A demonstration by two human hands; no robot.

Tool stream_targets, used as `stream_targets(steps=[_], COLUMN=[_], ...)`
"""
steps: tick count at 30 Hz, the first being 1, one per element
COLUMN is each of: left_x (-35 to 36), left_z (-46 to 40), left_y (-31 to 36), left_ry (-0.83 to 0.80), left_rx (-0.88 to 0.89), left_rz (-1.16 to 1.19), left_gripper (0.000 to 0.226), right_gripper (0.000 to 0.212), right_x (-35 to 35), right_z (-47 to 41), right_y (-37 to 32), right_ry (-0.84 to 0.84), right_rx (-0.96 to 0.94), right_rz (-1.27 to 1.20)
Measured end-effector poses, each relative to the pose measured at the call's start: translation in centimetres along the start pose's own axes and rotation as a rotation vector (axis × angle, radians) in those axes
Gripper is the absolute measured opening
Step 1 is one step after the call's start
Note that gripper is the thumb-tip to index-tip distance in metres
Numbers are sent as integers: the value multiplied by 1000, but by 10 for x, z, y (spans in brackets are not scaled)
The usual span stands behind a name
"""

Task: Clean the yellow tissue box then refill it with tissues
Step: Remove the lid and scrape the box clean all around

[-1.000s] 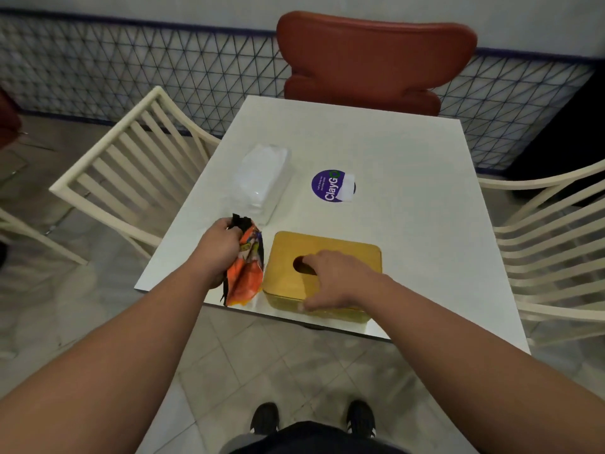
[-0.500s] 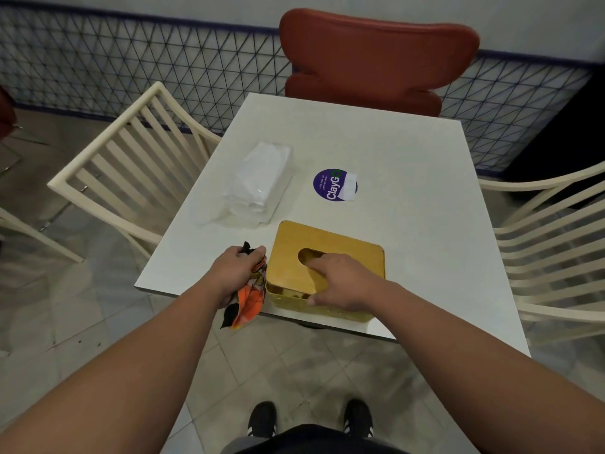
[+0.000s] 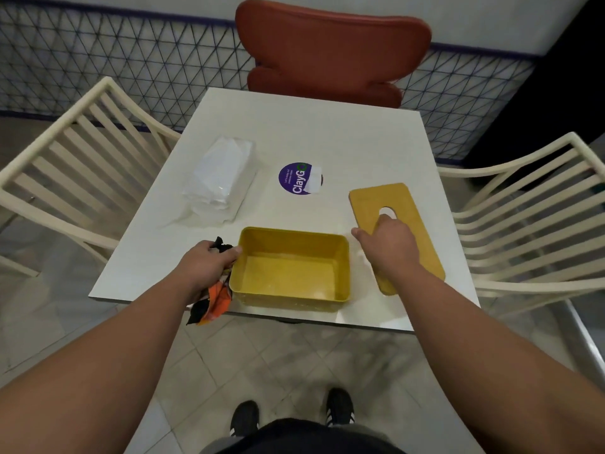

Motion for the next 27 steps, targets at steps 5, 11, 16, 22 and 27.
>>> stream_targets(steps=[5, 11, 16, 22, 27], left_x=[1, -3, -2, -3, -1], left_z=[0, 4, 7, 8, 7], left_y=[0, 2, 5, 4, 5], left_ry=[12, -8, -3, 7, 30], left_rx=[13, -15, -13, -21, -6], left_rz=[-5, -13, -33, -33, -54], left_gripper=[60, 85, 84, 96, 76], right_gripper=[69, 67, 69, 82, 85], right_x=[41, 69, 74, 82, 89], right_z=[10, 4, -3, -4, -1], right_y=[51, 62, 62, 63, 61], right_ry=[-89, -204, -197, -176, -163], right_rx=[175, 213, 228, 239, 233], right_rz=[-34, 7, 5, 51, 59])
Point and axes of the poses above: each hand's wrist, its own z-axis away from the middle knuckle, its own x-axis out of the palm, y = z × x, the point moved 6 cm from there along -z, towards the middle knuckle, and after that the axes turned 6 degrees about z, right-handed, at the moved point
